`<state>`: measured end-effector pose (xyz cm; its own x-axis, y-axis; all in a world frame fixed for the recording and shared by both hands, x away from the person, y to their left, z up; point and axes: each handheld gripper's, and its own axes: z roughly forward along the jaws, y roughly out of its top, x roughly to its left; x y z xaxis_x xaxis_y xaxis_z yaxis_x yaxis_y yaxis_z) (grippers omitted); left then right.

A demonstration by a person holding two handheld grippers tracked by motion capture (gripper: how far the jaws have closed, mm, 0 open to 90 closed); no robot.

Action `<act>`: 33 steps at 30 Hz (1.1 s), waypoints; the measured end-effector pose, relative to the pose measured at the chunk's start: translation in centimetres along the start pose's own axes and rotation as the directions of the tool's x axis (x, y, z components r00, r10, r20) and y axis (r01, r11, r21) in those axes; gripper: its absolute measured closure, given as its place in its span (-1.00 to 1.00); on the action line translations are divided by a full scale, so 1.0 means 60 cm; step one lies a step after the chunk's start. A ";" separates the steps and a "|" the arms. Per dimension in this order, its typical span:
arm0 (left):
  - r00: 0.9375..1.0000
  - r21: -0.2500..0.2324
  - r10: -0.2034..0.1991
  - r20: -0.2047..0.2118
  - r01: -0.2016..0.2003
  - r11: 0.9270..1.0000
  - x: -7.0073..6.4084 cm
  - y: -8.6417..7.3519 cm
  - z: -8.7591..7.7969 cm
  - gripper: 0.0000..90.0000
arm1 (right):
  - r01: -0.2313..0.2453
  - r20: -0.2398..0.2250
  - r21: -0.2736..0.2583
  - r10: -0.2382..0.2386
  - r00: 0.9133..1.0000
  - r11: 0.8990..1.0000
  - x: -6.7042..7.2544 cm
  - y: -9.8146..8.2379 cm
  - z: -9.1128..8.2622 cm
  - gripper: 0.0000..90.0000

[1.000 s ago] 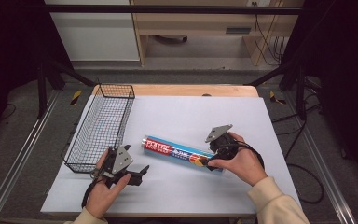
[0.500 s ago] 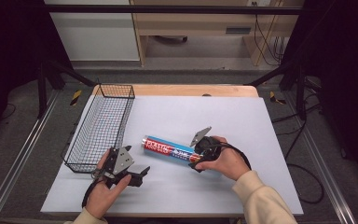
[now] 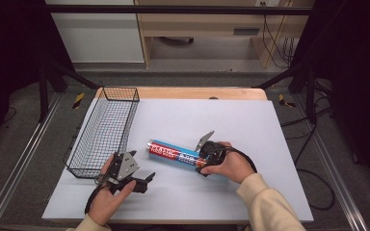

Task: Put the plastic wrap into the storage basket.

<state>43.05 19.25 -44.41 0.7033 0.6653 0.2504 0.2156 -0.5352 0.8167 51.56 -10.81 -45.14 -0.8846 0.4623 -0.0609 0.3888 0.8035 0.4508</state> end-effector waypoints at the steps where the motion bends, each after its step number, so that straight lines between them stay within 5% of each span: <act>1: 1.000 0.000 0.000 0.001 0.000 1.000 0.000 0.000 0.000 -0.91 | 0.001 0.003 0.005 -0.001 1.000 1.000 0.000 0.001 0.001 -0.39; 10: 1.000 0.003 0.008 0.003 -0.008 1.000 -0.002 0.000 0.001 -0.91 | 0.021 0.021 0.042 -0.022 1.000 0.999 0.004 0.006 0.004 -0.36; 17: 1.000 0.000 0.001 0.002 -0.001 1.000 0.001 0.001 -0.001 -0.90 | 0.065 0.051 0.011 -0.066 0.997 0.998 0.011 0.001 0.000 -0.33; 28: 0.992 0.020 0.123 0.034 -0.124 0.992 0.019 0.047 0.004 -0.90 | 0.135 0.128 0.003 -0.134 0.983 0.991 0.001 -0.006 -0.063 -0.32; 33: 0.978 0.027 0.191 0.083 -0.194 0.981 0.027 0.080 0.010 -0.92 | 0.142 0.143 0.000 -0.141 0.980 0.990 -0.006 -0.003 -0.079 -0.32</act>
<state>45.63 17.44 -40.39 0.7855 0.5052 0.3574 0.0936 -0.6679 0.7383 50.56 -12.90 -40.97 -0.8847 0.3933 -0.2504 0.2591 0.8612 0.4373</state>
